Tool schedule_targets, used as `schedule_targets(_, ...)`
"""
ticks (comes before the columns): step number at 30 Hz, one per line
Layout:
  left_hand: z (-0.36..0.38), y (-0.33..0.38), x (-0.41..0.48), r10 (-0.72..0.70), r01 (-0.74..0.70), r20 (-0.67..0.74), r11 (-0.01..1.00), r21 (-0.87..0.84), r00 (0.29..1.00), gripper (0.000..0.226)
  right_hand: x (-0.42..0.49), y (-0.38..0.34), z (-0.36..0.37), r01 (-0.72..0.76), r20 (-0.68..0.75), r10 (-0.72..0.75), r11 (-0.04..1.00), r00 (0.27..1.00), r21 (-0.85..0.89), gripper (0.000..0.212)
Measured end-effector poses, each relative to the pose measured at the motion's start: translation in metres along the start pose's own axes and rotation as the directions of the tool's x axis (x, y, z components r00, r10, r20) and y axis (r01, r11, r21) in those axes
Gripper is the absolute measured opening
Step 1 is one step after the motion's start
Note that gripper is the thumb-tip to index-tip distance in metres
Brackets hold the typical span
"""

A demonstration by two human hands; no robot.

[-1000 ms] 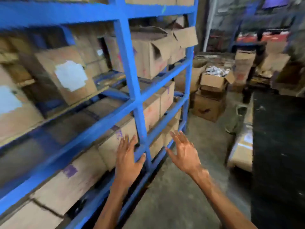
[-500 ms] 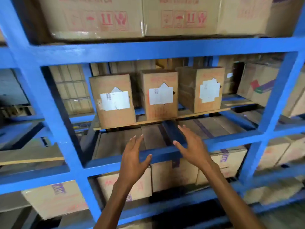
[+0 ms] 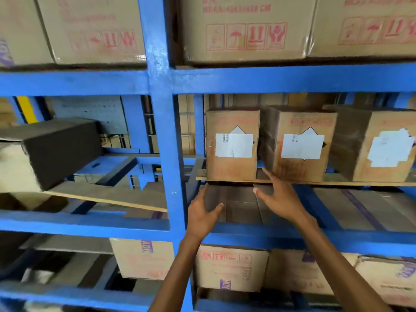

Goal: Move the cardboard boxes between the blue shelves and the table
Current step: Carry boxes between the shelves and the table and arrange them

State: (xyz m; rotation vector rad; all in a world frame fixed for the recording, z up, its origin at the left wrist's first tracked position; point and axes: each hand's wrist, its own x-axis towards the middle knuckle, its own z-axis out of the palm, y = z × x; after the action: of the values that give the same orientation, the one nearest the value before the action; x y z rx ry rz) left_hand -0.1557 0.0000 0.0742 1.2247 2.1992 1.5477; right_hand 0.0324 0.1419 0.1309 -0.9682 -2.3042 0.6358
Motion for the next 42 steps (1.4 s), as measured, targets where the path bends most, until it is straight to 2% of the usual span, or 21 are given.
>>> schedule_targets(5, 0.012, -0.009, 0.044, -0.084, 0.081, -0.032, 0.994, -0.080, 0.996, 0.078, 0.049, 0.012, 0.015, -0.063, 0.002, 0.063, 0.997, 0.998, 0.045, 0.084)
schedule_targets(8, 0.023, -0.010, 0.077, -0.110, 0.101, -0.075, 0.988, -0.113, 0.991, 0.069, 0.084, 0.025, 0.023, -0.108, -0.048, 0.108, 0.994, 0.993, 0.001, 0.087)
schedule_targets(12, 0.038, -0.008, 0.127, -0.132, 0.106, -0.153, 0.980, -0.166, 0.979, 0.081, 0.138, 0.051, 0.032, -0.097, -0.119, 0.090, 0.994, 0.989, -0.056, 0.095)
schedule_targets(14, 0.044, -0.004, 0.153, -0.153, 0.120, -0.180, 0.976, -0.182, 0.972, 0.080, 0.163, 0.062, 0.035, -0.123, -0.117, 0.115, 0.990, 0.986, -0.062, 0.099)
schedule_targets(16, 0.050, 0.000, 0.179, -0.188, 0.150, -0.192, 0.969, -0.195, 0.963, 0.081, 0.185, 0.069, 0.039, -0.139, -0.083, 0.138, 0.990, 0.987, -0.012, 0.104)
schedule_targets(20, 0.059, -0.003, 0.225, -0.183, 0.143, -0.169, 0.963, -0.227, 0.968, 0.105, 0.226, 0.082, 0.048, -0.191, -0.015, 0.199, 0.958, 0.980, 0.212, 0.119)
schedule_targets(24, 0.075, -0.026, 0.259, -0.148, 0.110, -0.152, 0.966, -0.233, 0.977, 0.093, 0.248, 0.091, 0.061, -0.176, 0.036, 0.176, 0.911, 0.984, 0.372, 0.096)
schedule_targets(27, 0.077, -0.021, 0.254, -0.121, 0.075, -0.160, 0.960, -0.270, 0.980, 0.091, 0.258, 0.102, 0.076, -0.170, 0.070, 0.155, 0.888, 0.985, 0.428, 0.098)
schedule_targets(32, 0.074, -0.025, 0.232, -0.116, 0.066, -0.126, 0.936, -0.347, 0.985, 0.089, 0.227, 0.077, 0.072, -0.130, 0.051, 0.120, 0.872, 0.991, 0.471, 0.052)
schedule_targets(35, 0.071, -0.033, 0.210, -0.124, 0.071, -0.123, 0.928, -0.367, 0.985, 0.091, 0.199, 0.069, 0.069, -0.125, 0.048, 0.116, 0.879, 0.992, 0.460, 0.049)
schedule_targets(39, 0.062, -0.025, 0.167, -0.106, 0.060, -0.105, 0.926, -0.372, 0.989, 0.079, 0.157, 0.059, 0.066, -0.125, 0.020, 0.131, 0.875, 0.991, 0.467, 0.055)
schedule_targets(42, 0.057, -0.018, 0.137, -0.147, 0.095, -0.128, 0.934, -0.345, 0.981, 0.079, 0.129, 0.055, 0.067, -0.127, -0.021, 0.153, 0.883, 0.988, 0.452, 0.054)
